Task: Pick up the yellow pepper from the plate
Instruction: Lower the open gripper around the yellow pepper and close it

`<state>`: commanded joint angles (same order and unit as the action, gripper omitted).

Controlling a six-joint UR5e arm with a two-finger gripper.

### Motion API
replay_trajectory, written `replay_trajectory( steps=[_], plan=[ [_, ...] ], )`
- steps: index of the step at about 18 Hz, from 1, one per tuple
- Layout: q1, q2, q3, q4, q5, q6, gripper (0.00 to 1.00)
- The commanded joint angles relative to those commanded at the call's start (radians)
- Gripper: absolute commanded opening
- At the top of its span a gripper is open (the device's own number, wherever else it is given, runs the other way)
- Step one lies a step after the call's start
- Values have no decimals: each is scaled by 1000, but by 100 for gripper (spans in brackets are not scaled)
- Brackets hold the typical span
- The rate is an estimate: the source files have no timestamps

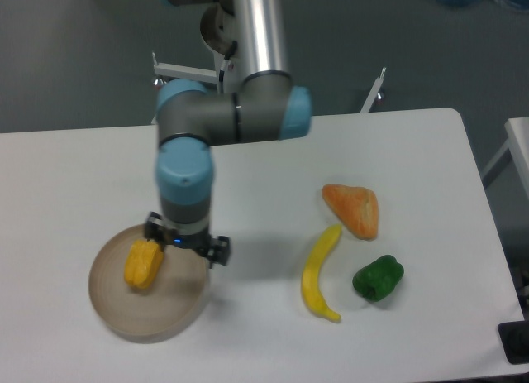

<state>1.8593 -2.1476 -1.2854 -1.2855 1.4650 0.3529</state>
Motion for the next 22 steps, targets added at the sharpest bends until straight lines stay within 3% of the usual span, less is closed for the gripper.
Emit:
replay_trajectory(
  steps=[6,11,16,22],
  plan=[
    [-51,-8,-18,11,0,-43,100],
    [-54,-12,-28,20,6,-43,100],
    [-55,-15,-55,75,12,-43,100],
    [-55,-21,-55,80,14,-32,100]
  ],
)
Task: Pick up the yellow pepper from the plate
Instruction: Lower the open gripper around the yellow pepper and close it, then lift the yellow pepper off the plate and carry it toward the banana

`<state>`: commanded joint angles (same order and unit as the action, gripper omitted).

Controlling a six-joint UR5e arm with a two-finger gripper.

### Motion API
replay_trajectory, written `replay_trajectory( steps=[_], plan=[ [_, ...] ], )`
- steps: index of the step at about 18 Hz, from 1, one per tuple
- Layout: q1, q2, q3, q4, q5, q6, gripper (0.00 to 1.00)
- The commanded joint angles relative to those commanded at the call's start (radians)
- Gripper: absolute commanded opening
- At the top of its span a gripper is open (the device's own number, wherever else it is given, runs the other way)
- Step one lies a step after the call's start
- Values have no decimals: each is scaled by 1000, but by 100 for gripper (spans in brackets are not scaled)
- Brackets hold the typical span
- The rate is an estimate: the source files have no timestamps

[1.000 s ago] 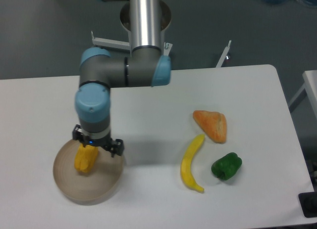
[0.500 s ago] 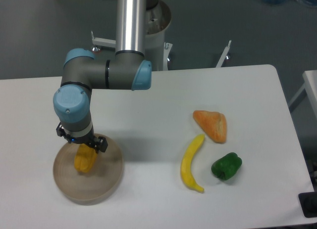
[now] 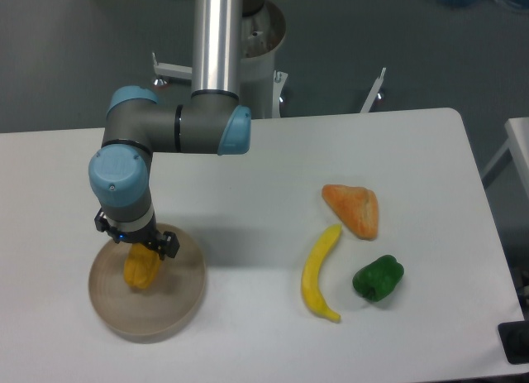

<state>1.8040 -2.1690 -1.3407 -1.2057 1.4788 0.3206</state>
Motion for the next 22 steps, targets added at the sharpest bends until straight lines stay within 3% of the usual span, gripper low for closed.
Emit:
replay_trajectory(
  steps=[1,4,7,16,22],
  plan=[
    [0,0,0,2,0,6,97],
    [0,2,2,2,0,9,62],
    [0,2,2,2,0,23,47],
    [11,21,20,-3,8,67,44],
    [119,92,6,-21,57,237,44]
  ],
)
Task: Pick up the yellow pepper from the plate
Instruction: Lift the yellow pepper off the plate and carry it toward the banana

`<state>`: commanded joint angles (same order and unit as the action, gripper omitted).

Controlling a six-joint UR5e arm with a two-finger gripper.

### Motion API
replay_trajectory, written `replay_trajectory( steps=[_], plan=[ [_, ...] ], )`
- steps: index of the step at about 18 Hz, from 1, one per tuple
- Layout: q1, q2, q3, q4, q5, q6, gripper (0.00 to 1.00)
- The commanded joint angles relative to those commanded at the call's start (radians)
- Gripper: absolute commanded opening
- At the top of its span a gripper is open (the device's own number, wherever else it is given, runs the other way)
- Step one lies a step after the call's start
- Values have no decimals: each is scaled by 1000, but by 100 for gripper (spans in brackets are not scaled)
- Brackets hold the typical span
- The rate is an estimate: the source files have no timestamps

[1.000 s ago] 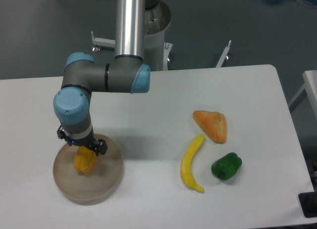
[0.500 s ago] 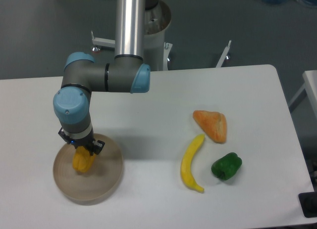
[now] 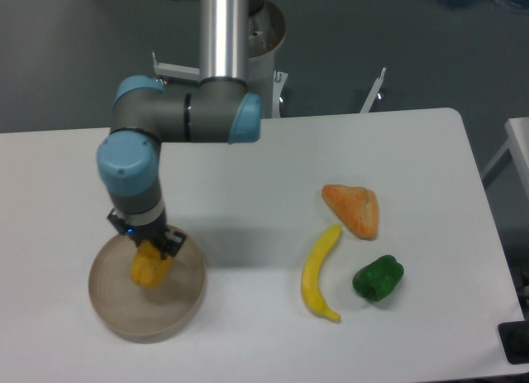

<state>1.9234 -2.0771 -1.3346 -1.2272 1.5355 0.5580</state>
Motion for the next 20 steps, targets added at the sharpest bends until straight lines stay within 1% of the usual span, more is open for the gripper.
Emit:
replay_trajectory(
  steps=[3,6,10,12,13,16,20],
  plan=[
    [78,38,0,-3,2,81,45],
    [152,58,-2,-9,2,176,45],
    [248,92,14,-95,3,353,45],
    [298,115,14,-113,2,434,45],
    [316,117,14,-117,3,465,45],
    [353,115,12,-117,3,532,45],
    [353,100,12,-110,41,545,45]
  ],
)
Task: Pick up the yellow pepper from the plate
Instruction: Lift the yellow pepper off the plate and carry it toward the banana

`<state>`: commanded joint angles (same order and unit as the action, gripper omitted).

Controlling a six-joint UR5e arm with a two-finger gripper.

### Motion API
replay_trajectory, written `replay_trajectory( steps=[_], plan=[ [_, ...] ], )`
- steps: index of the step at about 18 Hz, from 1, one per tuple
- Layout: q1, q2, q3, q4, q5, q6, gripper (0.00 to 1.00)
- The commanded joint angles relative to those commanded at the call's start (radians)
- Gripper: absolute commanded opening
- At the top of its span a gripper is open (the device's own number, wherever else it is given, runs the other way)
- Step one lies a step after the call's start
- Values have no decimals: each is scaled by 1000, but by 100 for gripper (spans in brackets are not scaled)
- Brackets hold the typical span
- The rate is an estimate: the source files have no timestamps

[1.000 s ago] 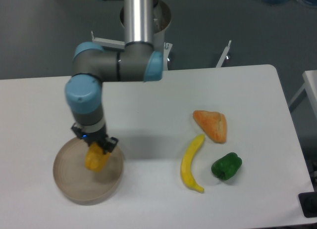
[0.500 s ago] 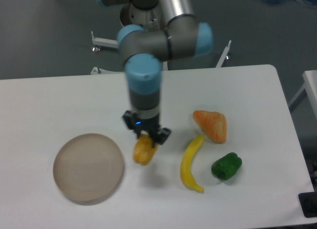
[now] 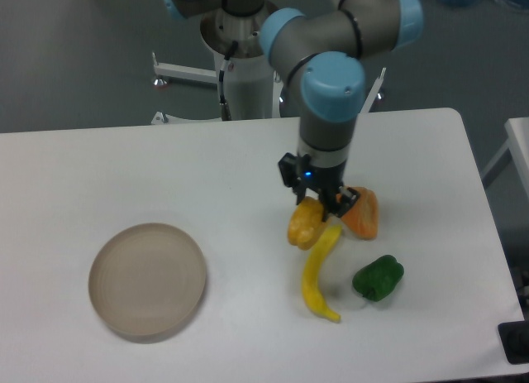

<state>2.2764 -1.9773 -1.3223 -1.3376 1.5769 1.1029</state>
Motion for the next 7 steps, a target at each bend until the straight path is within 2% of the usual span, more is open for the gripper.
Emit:
replay_trajectory(
  steps=[7],
  plan=[
    [2,-11,-3,9,2,0,45]
  ],
)
